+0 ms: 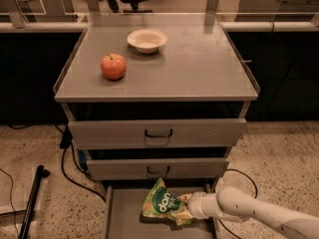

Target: Place green rice chip bag into bottom drawer

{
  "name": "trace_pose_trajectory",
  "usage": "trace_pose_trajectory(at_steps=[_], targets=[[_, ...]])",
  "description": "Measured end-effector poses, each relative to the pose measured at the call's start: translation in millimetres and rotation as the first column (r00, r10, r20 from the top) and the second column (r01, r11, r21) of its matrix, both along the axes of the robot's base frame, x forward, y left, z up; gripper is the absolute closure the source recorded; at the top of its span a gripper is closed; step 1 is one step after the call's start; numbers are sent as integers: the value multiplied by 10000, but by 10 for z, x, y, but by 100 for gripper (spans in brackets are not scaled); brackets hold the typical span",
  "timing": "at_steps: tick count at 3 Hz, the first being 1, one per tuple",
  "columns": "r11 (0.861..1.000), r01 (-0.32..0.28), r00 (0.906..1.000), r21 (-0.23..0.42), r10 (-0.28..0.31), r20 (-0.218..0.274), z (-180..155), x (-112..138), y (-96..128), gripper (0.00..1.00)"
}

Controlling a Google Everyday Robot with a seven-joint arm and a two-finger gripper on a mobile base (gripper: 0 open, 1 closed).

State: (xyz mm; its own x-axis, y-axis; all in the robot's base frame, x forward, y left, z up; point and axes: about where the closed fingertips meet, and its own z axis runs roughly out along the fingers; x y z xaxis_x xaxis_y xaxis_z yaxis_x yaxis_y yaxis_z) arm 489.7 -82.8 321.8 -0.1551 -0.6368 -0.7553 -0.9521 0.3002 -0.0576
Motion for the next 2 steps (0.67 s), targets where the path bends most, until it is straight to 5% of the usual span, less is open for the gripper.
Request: trace_pose_trajectory(at_steps=[2], targets=[[9968, 438, 9987, -667, -454, -227, -950, 130, -170, 100]])
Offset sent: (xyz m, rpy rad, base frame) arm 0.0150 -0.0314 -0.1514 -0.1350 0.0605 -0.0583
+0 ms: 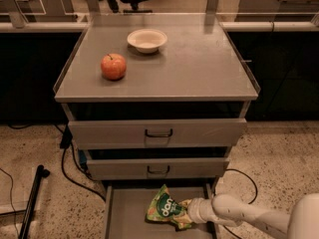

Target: Place green rice chip bag into bottom drawer

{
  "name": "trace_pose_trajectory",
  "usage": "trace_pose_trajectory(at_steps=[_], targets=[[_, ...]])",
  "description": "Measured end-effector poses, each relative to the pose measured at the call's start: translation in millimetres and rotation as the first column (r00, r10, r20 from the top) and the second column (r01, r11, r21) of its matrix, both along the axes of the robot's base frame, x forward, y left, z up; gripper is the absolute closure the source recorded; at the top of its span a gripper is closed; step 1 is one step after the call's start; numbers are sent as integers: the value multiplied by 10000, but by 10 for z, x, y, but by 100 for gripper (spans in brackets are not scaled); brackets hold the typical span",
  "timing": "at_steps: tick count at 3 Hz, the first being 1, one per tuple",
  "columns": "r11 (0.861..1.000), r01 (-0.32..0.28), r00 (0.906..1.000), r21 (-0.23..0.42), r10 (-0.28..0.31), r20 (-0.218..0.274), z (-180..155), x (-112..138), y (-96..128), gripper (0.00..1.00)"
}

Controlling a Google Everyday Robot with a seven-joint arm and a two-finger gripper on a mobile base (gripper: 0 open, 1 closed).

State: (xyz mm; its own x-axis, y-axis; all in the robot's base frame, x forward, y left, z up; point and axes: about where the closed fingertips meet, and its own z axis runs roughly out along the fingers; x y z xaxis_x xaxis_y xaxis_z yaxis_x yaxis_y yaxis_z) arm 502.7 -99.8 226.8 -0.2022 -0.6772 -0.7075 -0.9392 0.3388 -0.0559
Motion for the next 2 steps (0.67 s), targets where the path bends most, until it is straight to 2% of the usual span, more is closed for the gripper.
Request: trace_pose_trajectory(at_steps=[1, 2], targets=[[9996, 118, 9997, -268, -124, -232, -373, 42, -63, 100], [9986, 473, 9983, -221, -481, -339, -633, 163, -136, 100]])
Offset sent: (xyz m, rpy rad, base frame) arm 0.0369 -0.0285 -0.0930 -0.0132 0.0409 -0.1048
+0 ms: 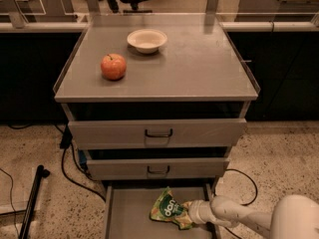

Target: Place green rice chip bag into bottom drawer

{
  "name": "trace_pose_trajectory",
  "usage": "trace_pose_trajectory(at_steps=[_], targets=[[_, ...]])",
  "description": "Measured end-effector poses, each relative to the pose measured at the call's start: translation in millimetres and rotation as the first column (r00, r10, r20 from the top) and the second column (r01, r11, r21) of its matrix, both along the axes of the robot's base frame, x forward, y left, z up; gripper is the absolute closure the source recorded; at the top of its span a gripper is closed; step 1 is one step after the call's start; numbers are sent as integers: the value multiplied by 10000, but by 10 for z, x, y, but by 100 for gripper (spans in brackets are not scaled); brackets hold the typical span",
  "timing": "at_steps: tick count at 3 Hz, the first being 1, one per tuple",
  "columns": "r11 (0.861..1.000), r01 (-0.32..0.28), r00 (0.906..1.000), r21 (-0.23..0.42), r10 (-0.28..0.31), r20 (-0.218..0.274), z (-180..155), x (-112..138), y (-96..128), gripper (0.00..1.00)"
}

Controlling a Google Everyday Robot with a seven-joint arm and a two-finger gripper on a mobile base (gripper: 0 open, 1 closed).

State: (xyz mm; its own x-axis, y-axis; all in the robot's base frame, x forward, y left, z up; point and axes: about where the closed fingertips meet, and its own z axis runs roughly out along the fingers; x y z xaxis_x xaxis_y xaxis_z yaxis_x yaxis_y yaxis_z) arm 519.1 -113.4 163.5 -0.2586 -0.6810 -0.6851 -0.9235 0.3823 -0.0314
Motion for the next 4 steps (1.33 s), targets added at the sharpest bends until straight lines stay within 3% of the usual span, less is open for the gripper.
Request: trace_pose_trajectory(at_steps=[1, 2, 3, 4], targets=[[9994, 286, 9996, 182, -286, 18, -116, 117, -26, 100], [9993, 326, 9995, 182, -326, 36, -125, 139, -37, 84], [9993, 325, 9995, 183, -326, 36, -125, 138, -37, 60], [9993, 325, 9995, 183, -325, 35, -125, 138, -36, 29]])
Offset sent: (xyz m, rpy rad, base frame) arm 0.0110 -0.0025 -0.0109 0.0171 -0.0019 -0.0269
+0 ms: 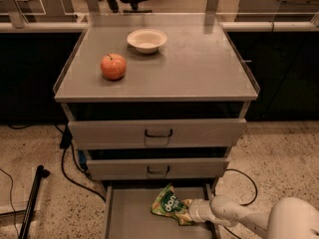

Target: Place green rice chip bag into bottom drawer

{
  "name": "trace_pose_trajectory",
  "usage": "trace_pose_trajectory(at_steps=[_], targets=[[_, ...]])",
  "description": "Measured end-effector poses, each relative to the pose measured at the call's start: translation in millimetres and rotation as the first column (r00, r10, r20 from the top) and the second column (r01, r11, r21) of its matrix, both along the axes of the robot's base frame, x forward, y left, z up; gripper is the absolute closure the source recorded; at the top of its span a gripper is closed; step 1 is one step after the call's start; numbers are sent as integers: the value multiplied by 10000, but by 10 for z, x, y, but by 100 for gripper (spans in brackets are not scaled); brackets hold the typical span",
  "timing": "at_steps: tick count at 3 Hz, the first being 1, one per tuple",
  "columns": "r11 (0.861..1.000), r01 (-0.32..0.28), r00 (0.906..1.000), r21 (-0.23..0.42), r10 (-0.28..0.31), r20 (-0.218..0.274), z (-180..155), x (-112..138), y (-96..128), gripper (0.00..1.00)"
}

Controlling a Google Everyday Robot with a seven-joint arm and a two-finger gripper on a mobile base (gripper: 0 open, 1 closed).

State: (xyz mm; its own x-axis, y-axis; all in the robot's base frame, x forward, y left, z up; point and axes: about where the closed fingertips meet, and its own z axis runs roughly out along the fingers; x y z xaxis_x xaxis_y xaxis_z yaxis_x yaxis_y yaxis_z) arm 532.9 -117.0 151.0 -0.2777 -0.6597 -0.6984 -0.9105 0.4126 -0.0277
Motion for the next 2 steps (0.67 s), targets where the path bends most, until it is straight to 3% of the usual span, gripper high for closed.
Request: trace_pose_trajectory(at_steps=[1, 2], targets=[[10000, 0, 10000, 0, 0, 0, 0, 0, 0, 5], [10000, 0, 10000, 0, 0, 0, 0, 0, 0, 0]])
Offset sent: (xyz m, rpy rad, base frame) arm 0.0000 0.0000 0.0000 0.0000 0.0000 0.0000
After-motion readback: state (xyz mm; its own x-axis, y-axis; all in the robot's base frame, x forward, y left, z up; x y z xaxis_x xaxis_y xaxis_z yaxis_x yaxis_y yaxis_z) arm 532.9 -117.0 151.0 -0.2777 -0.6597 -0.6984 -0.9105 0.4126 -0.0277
